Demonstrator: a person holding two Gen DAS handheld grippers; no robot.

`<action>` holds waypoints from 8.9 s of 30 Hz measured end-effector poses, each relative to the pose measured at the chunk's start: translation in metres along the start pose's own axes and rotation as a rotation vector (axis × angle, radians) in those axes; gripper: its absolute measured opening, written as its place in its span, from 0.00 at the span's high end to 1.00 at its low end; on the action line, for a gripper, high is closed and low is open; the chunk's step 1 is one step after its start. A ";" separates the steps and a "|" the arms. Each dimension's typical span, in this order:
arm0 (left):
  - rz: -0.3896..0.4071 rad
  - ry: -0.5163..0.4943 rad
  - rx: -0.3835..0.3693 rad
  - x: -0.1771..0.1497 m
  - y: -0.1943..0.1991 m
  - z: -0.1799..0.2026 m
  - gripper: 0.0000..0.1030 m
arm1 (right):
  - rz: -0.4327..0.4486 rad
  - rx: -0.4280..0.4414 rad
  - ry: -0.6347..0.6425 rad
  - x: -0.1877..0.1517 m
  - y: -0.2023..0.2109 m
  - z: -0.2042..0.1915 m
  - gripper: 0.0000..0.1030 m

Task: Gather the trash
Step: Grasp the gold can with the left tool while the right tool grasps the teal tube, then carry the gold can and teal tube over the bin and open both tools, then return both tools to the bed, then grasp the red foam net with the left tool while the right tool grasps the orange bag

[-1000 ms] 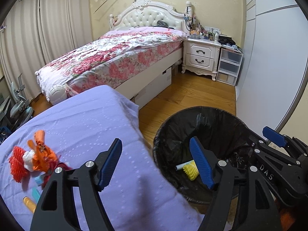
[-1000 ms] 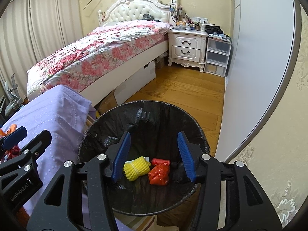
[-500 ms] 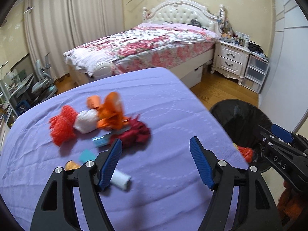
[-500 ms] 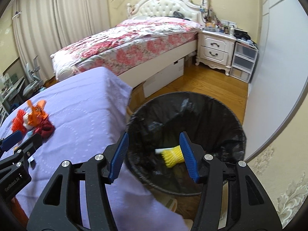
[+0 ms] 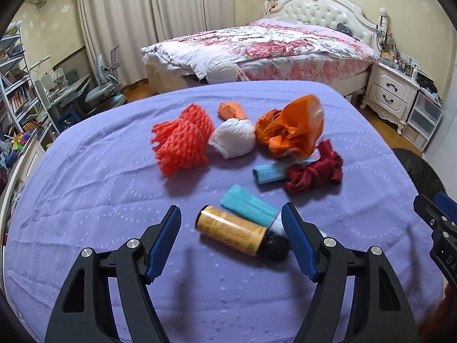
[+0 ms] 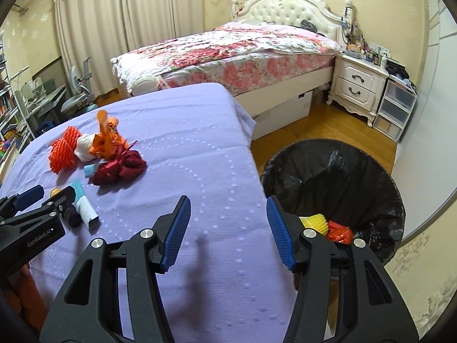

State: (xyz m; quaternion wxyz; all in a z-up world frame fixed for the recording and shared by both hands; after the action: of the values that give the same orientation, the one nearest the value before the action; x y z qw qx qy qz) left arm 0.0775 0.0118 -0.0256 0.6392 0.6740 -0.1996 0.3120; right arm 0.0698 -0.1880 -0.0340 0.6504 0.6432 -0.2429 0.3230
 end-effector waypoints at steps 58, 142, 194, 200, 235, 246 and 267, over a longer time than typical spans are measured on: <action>-0.043 0.143 -0.021 -0.015 -0.003 -0.131 0.75 | -0.111 0.249 0.321 0.012 -0.025 -0.161 0.59; 0.010 -0.318 -0.400 0.012 -0.017 0.242 0.75 | -0.031 -0.261 -0.259 -0.016 -0.030 0.165 0.82; 0.085 0.051 -0.067 0.041 0.003 -0.016 0.32 | 0.047 -0.026 -0.002 0.051 -0.015 -0.002 0.50; 0.077 0.083 -0.034 0.047 -0.006 -0.044 0.31 | 0.055 0.023 0.049 0.065 -0.015 -0.034 0.50; 0.057 0.110 -0.078 0.058 -0.030 -0.105 0.61 | 0.060 0.142 0.181 0.104 -0.031 -0.124 0.44; 0.058 0.193 0.021 0.046 -0.018 -0.166 0.61 | 0.063 0.154 0.206 0.102 -0.028 -0.143 0.44; 0.061 0.221 0.002 0.035 -0.006 -0.172 0.61 | 0.019 0.162 0.222 0.091 -0.035 -0.152 0.77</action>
State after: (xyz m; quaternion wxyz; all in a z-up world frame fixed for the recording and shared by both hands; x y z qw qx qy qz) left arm 0.0781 0.1861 -0.0084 0.6470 0.6297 -0.1482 0.4037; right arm 0.1417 -0.0257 -0.0001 0.6162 0.6516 -0.1487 0.4167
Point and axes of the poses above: each gripper's, at about its wrist camera, not at the fingertips, and y roughly against the way its jaws point, z to its right, x to its top, the point moved 1 cm from there along -y, roughly the way its jaws point, and after that the axes turned 8 degrees about y, right-handed, at the moved point
